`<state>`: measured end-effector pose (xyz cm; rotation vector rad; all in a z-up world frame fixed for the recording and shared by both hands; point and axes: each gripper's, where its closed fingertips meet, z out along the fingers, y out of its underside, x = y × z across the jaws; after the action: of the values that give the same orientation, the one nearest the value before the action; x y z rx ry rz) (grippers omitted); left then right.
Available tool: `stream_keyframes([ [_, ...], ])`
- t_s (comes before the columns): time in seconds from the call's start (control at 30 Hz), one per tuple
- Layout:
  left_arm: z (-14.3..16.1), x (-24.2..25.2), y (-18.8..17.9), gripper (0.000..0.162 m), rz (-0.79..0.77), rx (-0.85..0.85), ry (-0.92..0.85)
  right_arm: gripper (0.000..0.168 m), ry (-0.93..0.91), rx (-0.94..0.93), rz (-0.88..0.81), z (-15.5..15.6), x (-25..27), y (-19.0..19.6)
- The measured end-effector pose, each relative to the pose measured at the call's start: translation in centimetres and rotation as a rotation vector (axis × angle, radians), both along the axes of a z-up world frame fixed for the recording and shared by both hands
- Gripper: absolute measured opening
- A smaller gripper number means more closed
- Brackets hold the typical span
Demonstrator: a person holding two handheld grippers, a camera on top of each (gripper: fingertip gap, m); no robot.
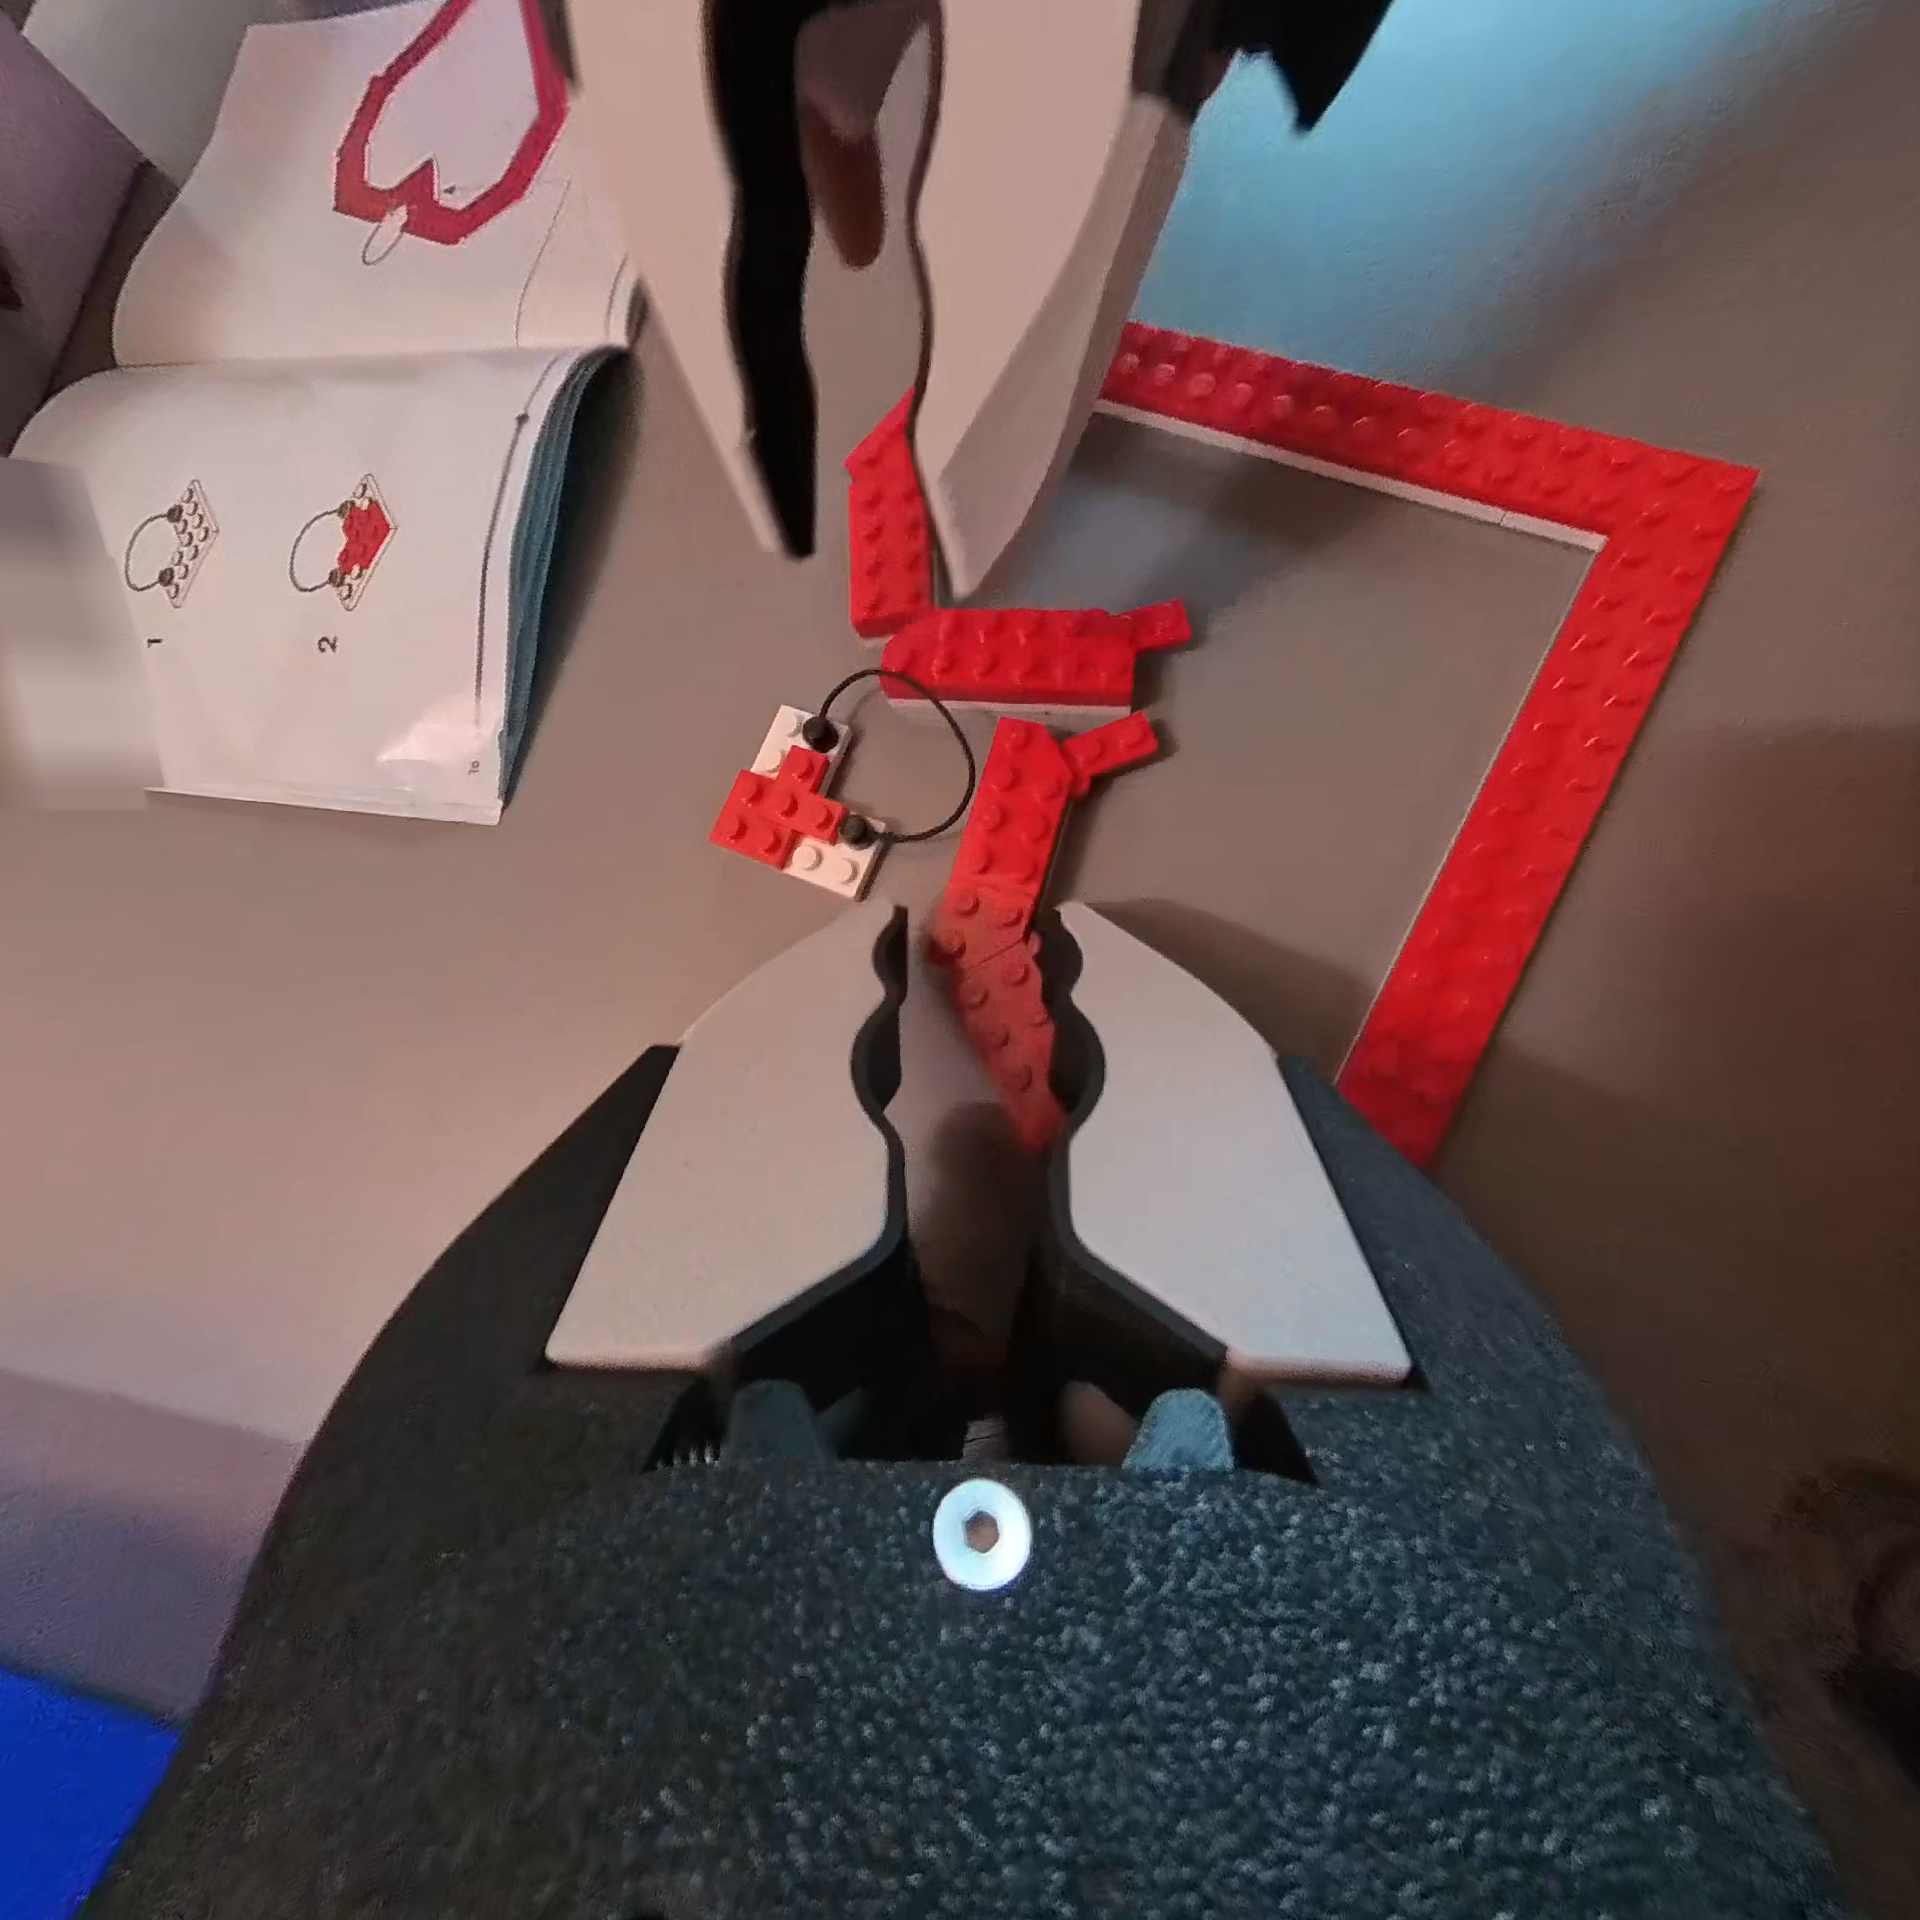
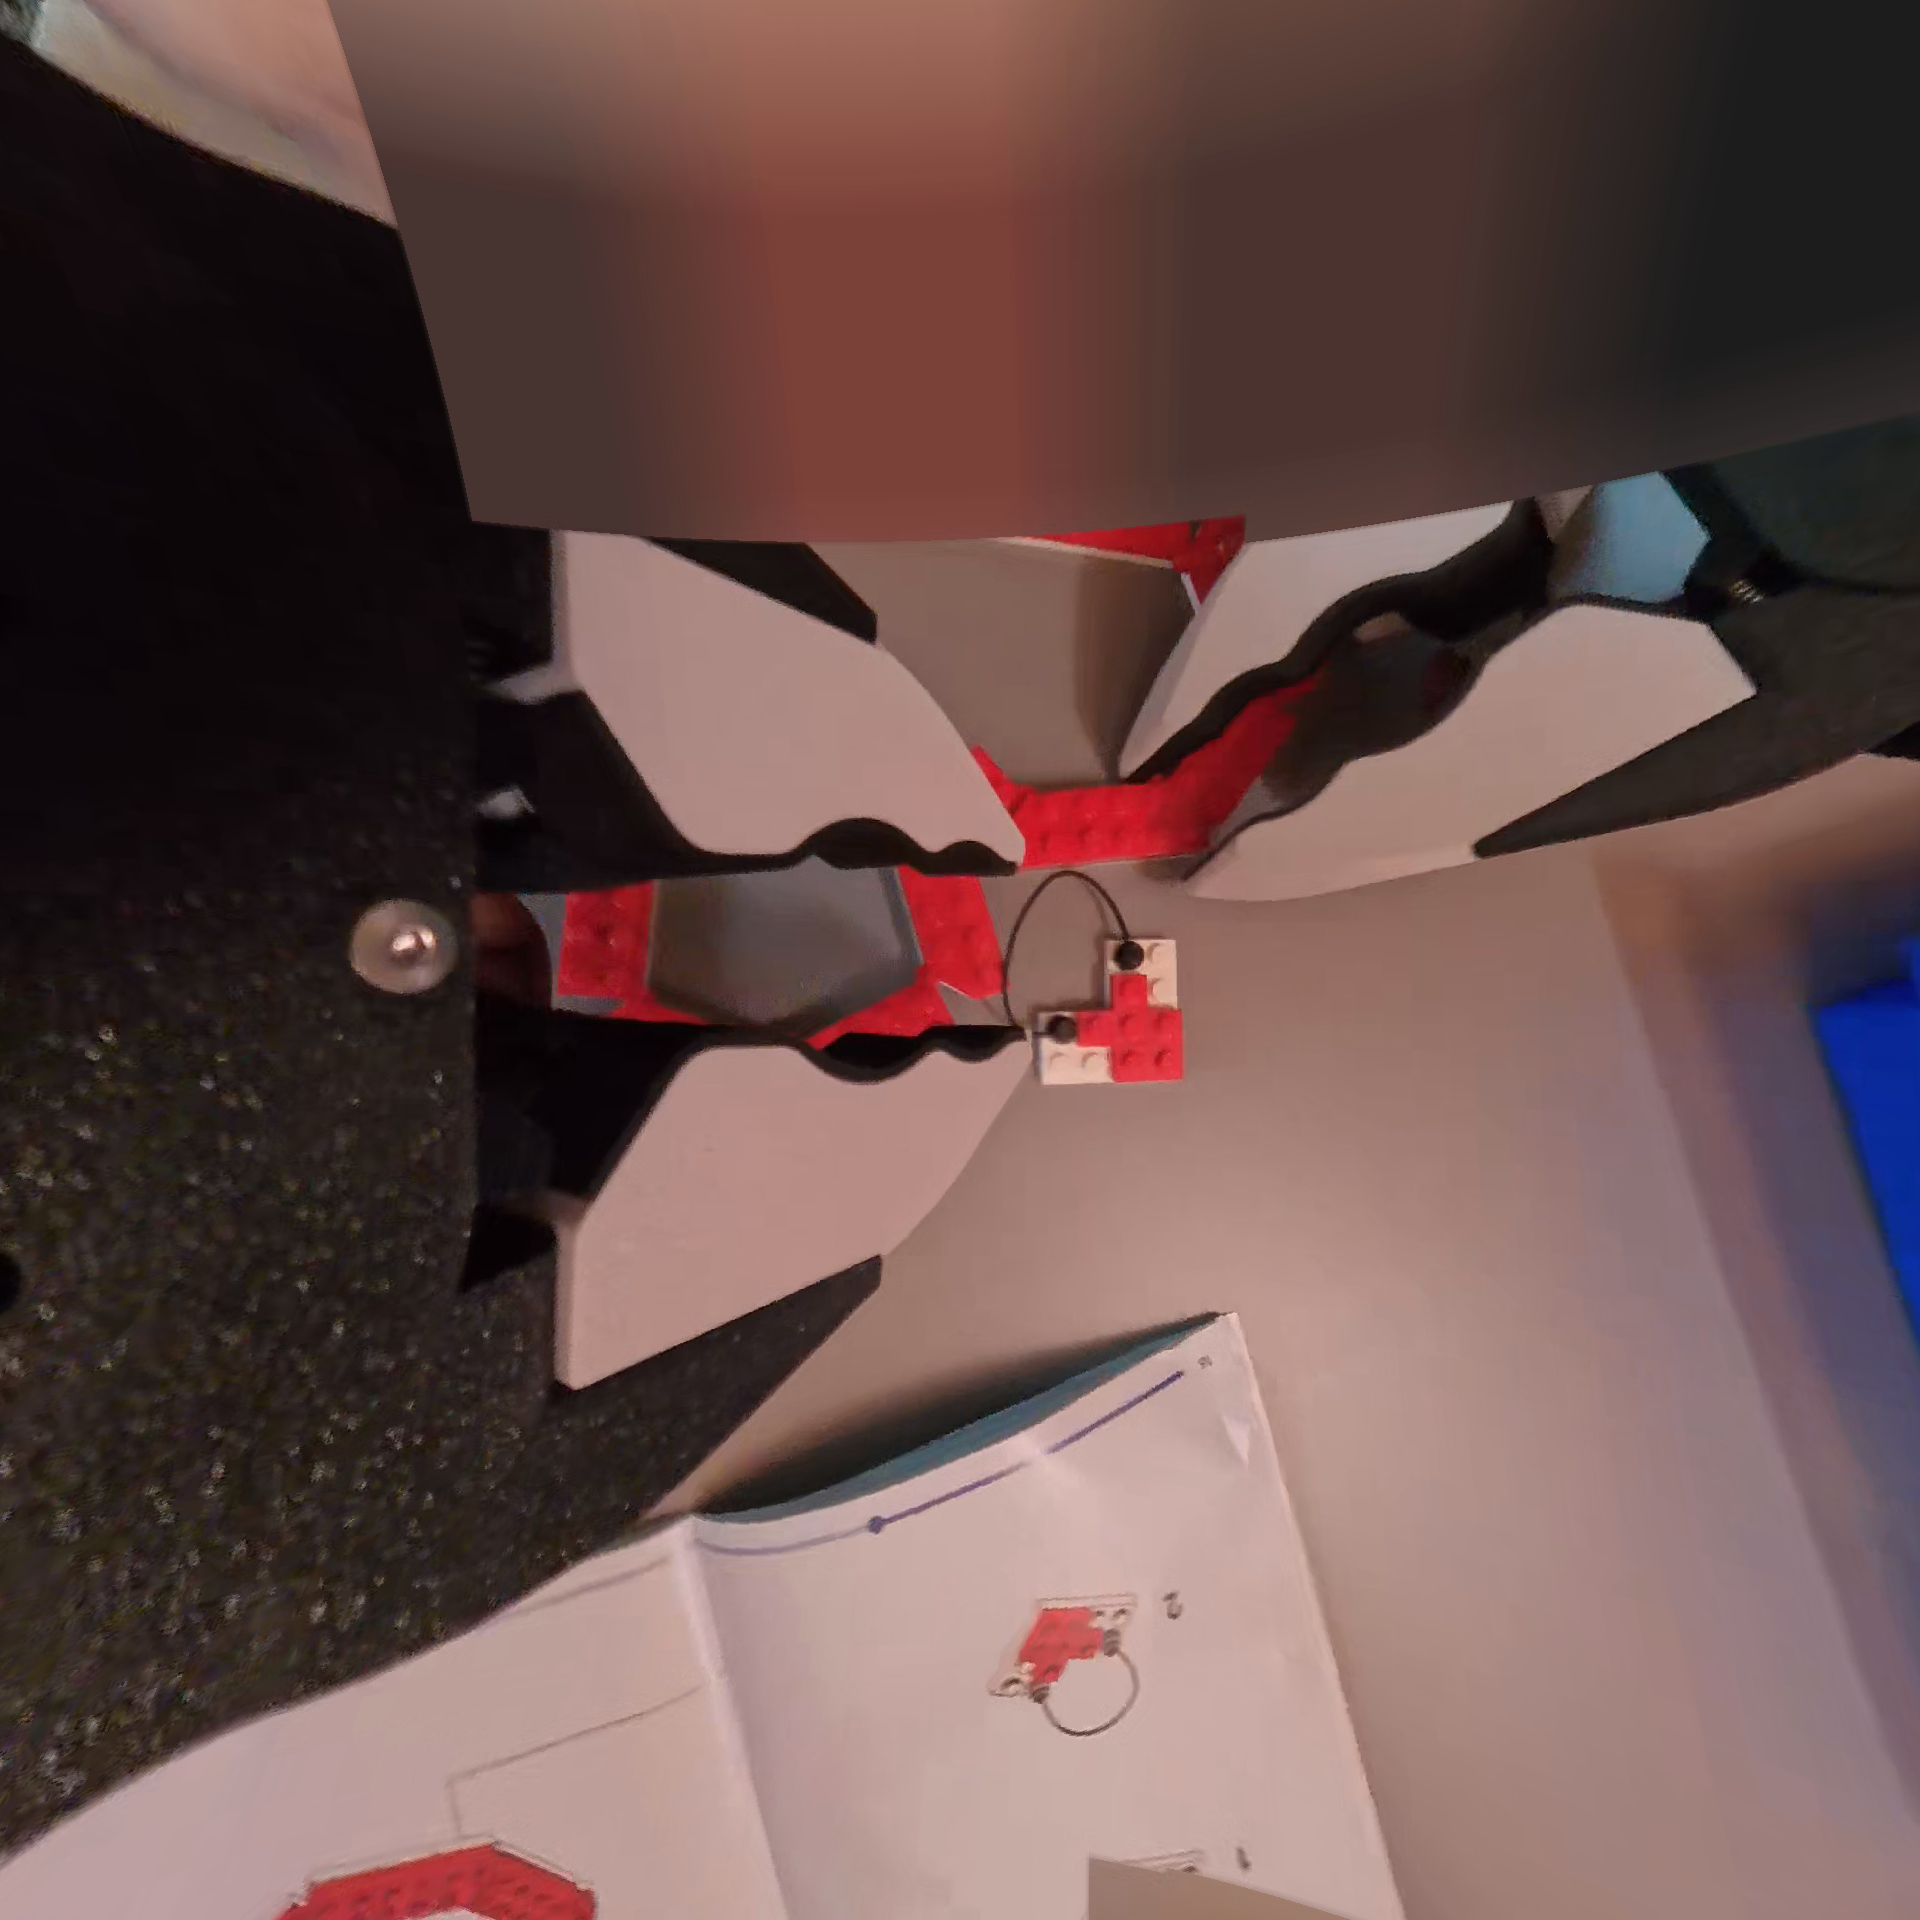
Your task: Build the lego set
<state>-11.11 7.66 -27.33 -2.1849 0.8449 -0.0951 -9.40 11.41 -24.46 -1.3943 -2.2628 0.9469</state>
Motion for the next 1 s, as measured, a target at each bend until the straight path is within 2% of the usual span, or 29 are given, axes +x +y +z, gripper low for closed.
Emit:
stream_keyframes([
  [0.13, 1.1, -0.8, -0.3, 0.03, 0.013, 0.02, -0.04, 0.023, -0.012, -0.068, -0.022, 0.0, 1.5, 0.0],
  [0.3, 3.4, -2.2, 0.9, 0.029, 0.046, 0.093, -0.072, 0.023, -0.047, -0.067, -0.021, -1.2, 2.5, -0.5],
  [0.47, 3.1, -3.0, 3.1, 0.028, 0.032, 0.062, -0.038, 0.023, -0.022, -0.094, 0.001, -1.3, 2.7, -1.7],
  [0.73, 0.7, -1.5, 4.5, 0.037, -0.155, -0.068, 0.003, 0.023, 0.019, -0.128, 0.0, -0.8, 3.2, -1.9],
  [1.0, 1.0, -1.5, 3.8, 0.049, -0.306, -0.124, 0.008, 0.023, 0.049, -0.159, -0.003, -0.6, 3.7, -2.0],
])
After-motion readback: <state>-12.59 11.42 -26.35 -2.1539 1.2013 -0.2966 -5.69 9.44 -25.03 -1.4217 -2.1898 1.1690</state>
